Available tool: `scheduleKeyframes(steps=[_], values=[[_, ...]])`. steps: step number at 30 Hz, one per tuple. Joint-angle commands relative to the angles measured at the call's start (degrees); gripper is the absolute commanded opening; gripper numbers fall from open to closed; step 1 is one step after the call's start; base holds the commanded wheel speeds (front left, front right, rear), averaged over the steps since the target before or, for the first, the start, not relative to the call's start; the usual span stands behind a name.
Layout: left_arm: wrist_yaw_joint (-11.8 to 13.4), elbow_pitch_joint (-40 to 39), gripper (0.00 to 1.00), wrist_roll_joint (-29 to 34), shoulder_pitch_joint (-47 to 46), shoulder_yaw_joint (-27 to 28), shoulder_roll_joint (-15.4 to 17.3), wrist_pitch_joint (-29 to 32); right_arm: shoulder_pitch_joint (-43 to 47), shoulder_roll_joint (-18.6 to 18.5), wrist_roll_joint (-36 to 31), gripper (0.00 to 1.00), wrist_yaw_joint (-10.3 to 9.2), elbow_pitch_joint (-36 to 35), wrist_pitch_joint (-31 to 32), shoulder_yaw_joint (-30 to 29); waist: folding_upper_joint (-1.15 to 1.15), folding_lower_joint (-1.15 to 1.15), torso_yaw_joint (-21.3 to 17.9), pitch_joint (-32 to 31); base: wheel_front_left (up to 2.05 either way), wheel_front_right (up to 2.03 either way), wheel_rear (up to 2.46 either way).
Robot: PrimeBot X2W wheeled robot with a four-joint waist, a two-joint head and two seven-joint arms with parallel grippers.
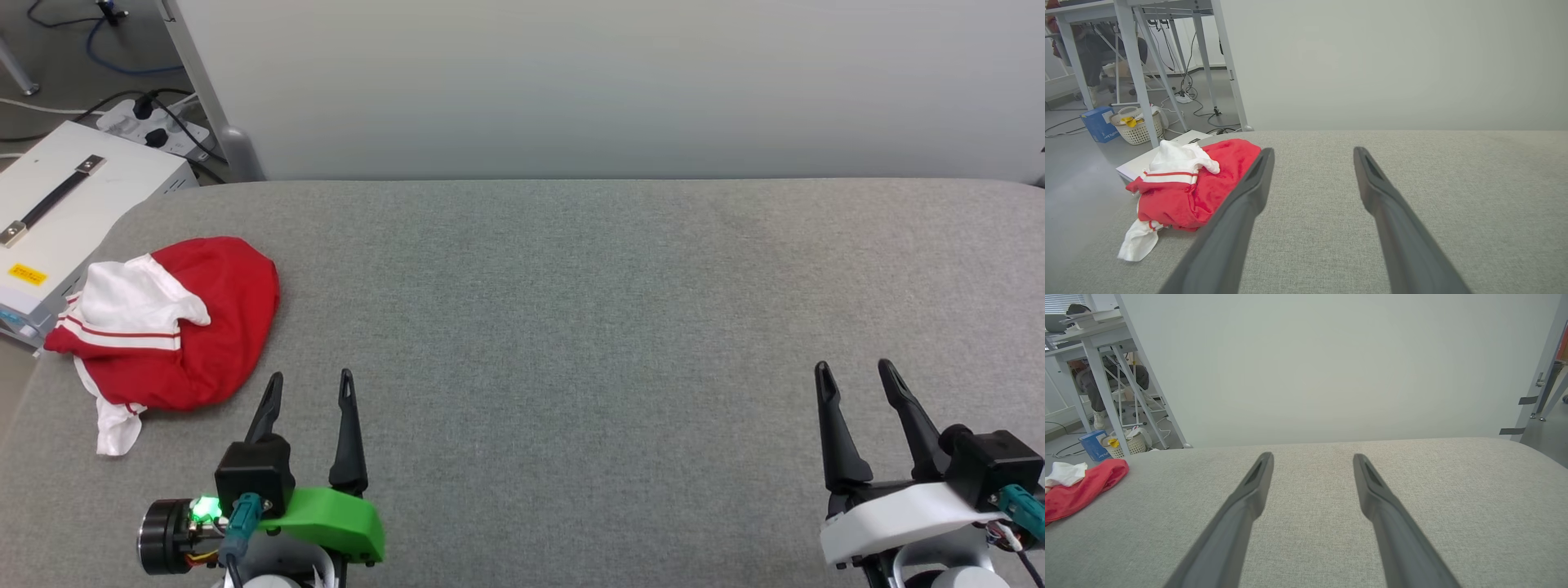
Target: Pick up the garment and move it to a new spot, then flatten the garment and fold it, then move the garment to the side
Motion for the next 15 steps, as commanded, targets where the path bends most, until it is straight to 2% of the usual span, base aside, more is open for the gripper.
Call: scheduleKeyframes(steps=[1,15], values=[[0.52,0.31,1.00,-0.40,-0.32,-0.16,-0.19,-0.72,1.01,-0.06,0.55,1.00,-0.04,0.30,-0.58,0.14,0.23,0.00,0.02,-0.06,0.00,0.00,0.00],[1.39,1.36,1.00,-0.74,0.00,-1.01,-0.22,-2.37,1.83,-0.07,1.73,1.00,-0.04,0.45,-2.21,0.36,0.27,0.00,0.14,-0.08,0.00,0.00,0.00]])
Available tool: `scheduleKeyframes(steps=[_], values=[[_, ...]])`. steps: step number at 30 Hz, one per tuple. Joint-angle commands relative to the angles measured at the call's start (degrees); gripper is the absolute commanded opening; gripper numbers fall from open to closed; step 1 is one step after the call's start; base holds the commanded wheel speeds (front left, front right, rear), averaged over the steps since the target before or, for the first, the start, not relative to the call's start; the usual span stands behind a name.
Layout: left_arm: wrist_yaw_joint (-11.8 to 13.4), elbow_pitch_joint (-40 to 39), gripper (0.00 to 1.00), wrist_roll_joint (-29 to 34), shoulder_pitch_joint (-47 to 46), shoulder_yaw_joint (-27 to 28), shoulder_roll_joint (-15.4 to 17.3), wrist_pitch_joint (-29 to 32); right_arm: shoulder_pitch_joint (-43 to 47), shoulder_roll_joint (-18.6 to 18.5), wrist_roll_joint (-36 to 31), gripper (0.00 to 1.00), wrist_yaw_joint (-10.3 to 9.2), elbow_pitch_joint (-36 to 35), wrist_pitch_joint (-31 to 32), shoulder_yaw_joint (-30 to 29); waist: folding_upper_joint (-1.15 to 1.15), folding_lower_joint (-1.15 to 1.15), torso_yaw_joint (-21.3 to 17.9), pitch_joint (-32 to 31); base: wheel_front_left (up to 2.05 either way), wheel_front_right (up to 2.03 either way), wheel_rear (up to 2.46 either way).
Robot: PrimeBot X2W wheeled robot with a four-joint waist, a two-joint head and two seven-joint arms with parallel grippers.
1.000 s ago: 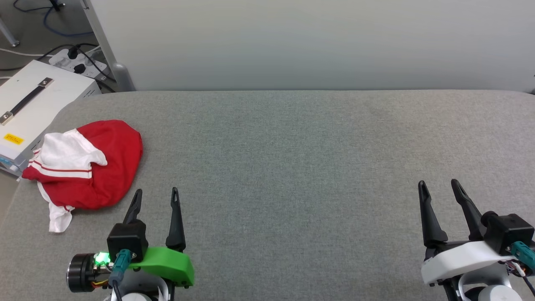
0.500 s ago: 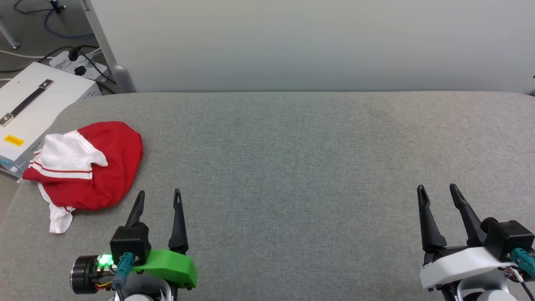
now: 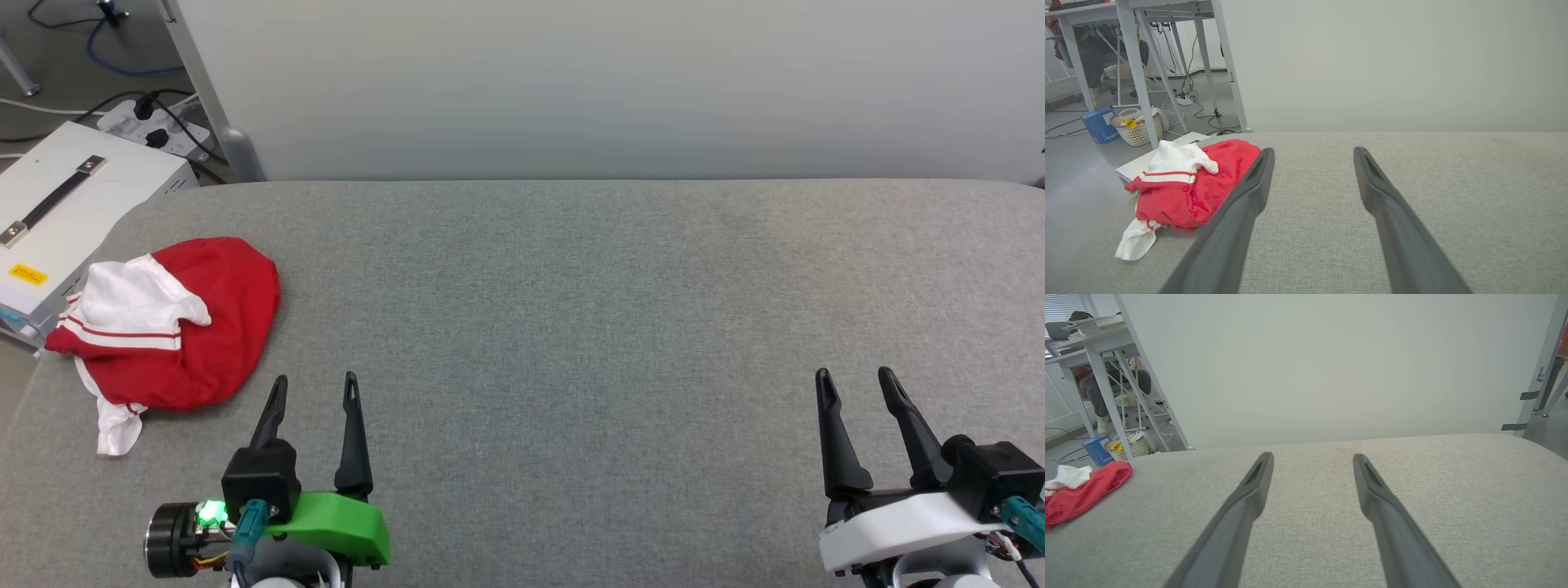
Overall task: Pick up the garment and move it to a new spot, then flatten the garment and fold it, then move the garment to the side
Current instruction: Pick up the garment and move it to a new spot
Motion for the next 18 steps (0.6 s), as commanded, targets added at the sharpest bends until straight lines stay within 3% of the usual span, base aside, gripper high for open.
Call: scheduleKeyframes(steps=[1,18], values=[[0.48,0.27,1.00,-0.49,-0.03,-0.16,-0.22,-0.54,0.96,-0.07,0.65,1.00,-0.04,0.06,-0.75,0.12,0.27,0.00,0.04,0.01,0.00,0.00,0.00],[1.16,1.23,1.00,-1.01,-0.14,-0.18,-0.26,-2.57,1.59,-0.08,2.15,1.00,-0.05,0.27,-2.75,0.51,0.32,0.00,1.00,0.19,0.00,0.00,0.00]])
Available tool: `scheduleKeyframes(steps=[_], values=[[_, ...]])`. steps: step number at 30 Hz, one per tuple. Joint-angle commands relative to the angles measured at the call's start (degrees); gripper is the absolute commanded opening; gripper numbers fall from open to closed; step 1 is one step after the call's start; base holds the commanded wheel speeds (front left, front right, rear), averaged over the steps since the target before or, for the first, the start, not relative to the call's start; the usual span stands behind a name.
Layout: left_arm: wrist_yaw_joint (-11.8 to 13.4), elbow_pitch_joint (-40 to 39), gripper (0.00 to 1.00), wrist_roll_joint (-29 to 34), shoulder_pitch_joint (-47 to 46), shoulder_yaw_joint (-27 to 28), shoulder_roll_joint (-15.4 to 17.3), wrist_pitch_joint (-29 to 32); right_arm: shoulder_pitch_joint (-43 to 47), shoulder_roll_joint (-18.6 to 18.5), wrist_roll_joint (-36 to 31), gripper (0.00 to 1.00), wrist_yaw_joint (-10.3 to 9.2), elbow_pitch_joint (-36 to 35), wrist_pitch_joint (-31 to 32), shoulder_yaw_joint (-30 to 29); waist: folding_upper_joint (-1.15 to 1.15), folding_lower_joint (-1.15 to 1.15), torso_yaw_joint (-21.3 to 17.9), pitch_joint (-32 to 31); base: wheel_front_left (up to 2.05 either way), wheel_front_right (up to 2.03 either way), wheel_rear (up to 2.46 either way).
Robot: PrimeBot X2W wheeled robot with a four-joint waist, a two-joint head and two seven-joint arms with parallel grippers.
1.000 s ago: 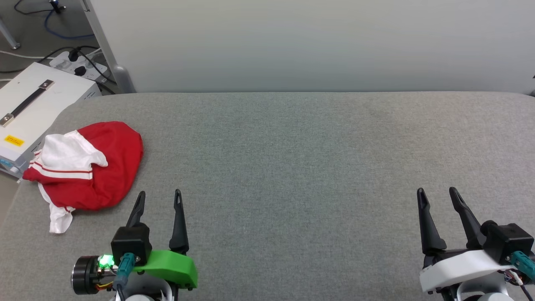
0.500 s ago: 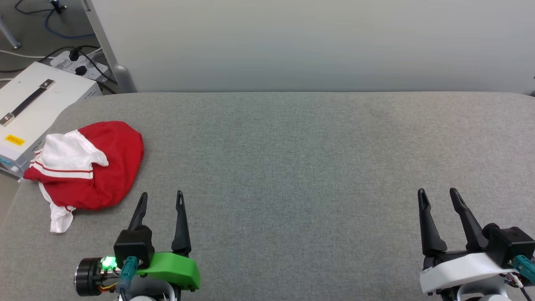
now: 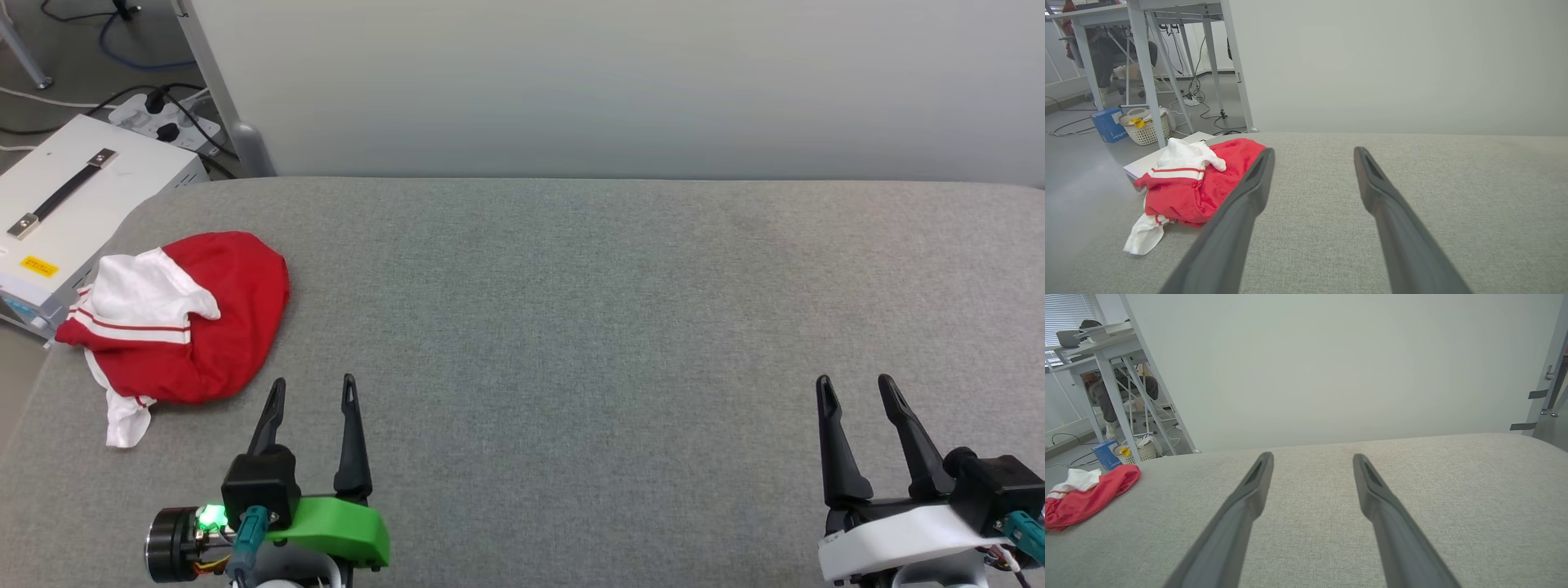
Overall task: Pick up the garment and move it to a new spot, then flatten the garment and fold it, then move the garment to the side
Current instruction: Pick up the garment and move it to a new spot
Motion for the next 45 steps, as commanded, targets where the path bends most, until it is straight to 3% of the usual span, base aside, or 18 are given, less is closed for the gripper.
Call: scheduleKeyframes(steps=[1,14,45], values=[[0.51,0.16,1.00,-0.70,-0.15,0.03,-0.25,-0.64,0.63,-0.07,1.21,1.00,-0.04,0.11,-0.58,0.13,0.32,0.00,0.22,0.02,0.00,0.00,0.00],[0.91,0.71,1.00,-1.35,-0.87,1.00,-0.27,-1.89,0.64,-0.08,0.57,1.00,-0.04,-0.56,-1.81,1.58,0.35,0.00,5.23,1.34,0.00,0.00,0.00],[2.36,-0.07,1.00,-4.29,-0.30,2.14,-0.27,-1.89,-0.23,-0.08,-3.73,1.00,-0.04,-1.52,-1.81,3.92,0.35,0.00,23.38,3.70,0.00,0.00,0.00]])
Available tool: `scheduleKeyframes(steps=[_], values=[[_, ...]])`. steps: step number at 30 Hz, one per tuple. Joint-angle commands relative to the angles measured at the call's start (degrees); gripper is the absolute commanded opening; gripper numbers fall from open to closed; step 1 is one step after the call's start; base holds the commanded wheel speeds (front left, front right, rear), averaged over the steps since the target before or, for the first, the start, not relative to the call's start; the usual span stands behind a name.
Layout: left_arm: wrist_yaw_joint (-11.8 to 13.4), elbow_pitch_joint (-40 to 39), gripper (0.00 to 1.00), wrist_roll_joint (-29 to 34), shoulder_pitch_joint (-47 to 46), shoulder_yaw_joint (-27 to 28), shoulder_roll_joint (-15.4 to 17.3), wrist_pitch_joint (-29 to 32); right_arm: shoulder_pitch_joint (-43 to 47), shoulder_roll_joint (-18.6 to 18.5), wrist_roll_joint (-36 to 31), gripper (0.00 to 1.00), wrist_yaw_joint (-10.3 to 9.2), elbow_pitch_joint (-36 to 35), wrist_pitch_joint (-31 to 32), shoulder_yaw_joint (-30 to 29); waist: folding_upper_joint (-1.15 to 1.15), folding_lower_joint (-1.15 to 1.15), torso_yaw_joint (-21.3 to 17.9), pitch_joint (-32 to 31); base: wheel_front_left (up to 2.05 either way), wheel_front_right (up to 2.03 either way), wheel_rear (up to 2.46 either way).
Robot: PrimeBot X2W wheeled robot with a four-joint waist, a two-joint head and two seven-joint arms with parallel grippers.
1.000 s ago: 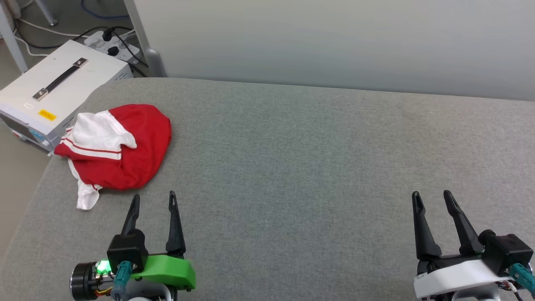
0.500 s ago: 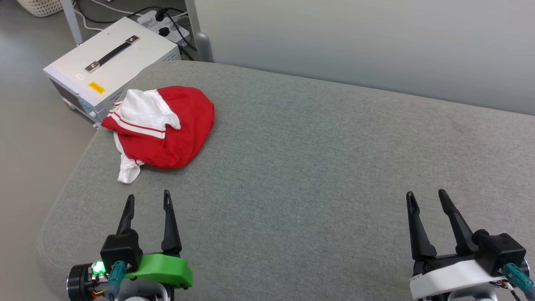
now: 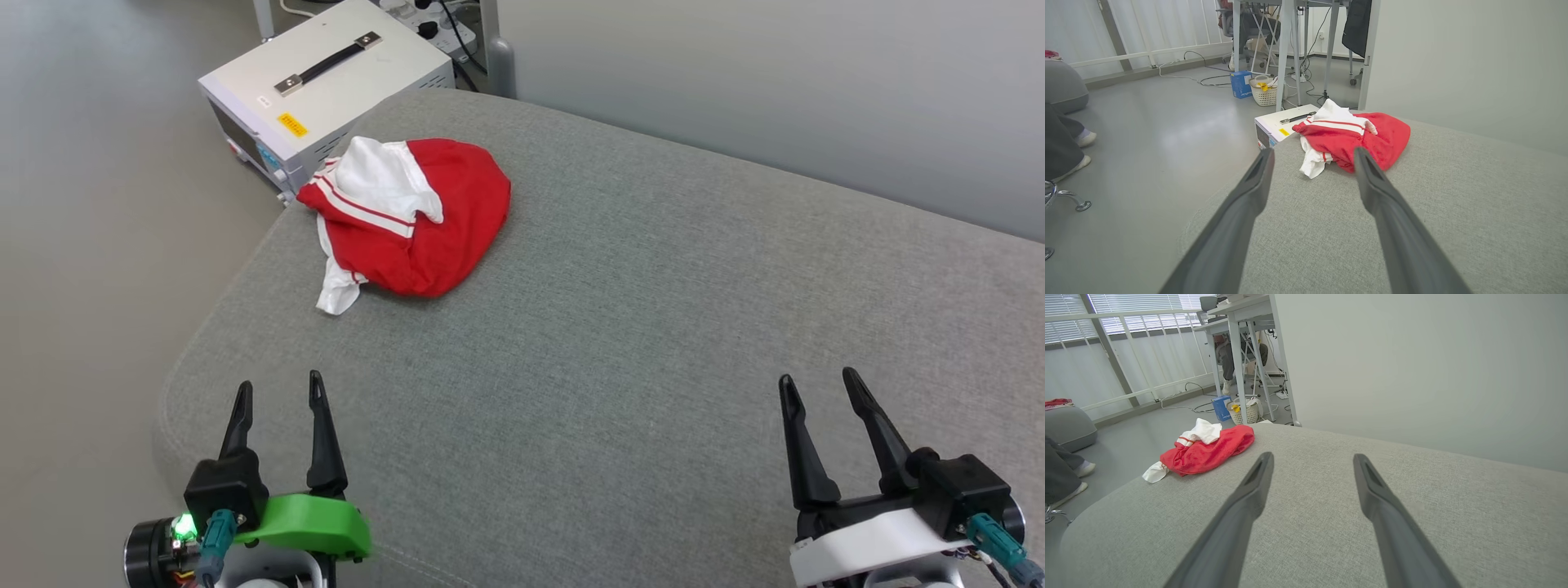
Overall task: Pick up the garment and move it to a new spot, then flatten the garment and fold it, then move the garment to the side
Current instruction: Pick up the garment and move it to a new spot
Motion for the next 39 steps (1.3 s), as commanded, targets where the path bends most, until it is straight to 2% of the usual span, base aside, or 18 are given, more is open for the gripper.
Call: scheduleKeyframes(steps=[1,12,18,23,25,30,35,39], values=[[0.14,-0.17,1.00,-0.62,-0.24,0.09,-0.24,-0.34,-0.38,-0.10,-0.46,1.00,-0.04,-0.30,-0.51,0.01,0.35,0.00,1.95,0.43,0.00,0.00,0.00],[-0.53,0.15,1.00,-0.70,-1.38,1.81,-0.24,-0.34,-1.10,-0.10,-1.42,1.00,-0.04,-0.34,-0.51,0.71,0.35,0.00,3.50,1.49,0.00,0.00,0.00],[-4.51,0.16,1.00,-0.61,-8.58,5.82,0.87,-0.34,-2.42,-0.10,-3.21,1.00,-0.04,-0.92,-0.51,0.79,0.35,0.00,2.38,4.34,0.00,0.00,0.00],[-8.45,2.34,1.00,-1.49,-18.53,9.56,4.09,-0.34,-4.23,-0.28,-5.41,1.00,-0.04,-1.78,-0.51,0.55,0.35,0.00,0.76,7.96,0.00,0.00,0.00],[-9.40,2.91,1.00,-0.69,-22.75,10.40,6.01,-0.34,-5.11,-0.75,-5.87,1.00,-0.04,-2.36,-0.51,0.42,0.35,0.00,0.06,9.69,0.00,0.00,0.00],[-11.56,5.81,1.00,-2.07,-31.95,11.07,8.33,-0.34,-7.41,-2.19,-6.27,1.00,-0.04,-3.92,-0.51,0.30,0.35,0.00,-1.35,13.91,0.00,0.00,0.00],[-13.12,14.33,1.00,-5.10,-41.88,9.71,11.95,0.56,-9.73,-3.23,-6.72,1.00,-0.04,-5.32,-0.51,1.00,0.35,0.00,-2.77,17.22,0.00,0.00,0.00],[-13.66,19.83,1.00,-9.82,-48.49,6.62,14.53,6.96,-11.21,-4.02,-7.03,1.00,-0.04,-6.66,-0.51,1.34,0.35,0.00,-3.75,19.57,0.00,0.00,0.00]])
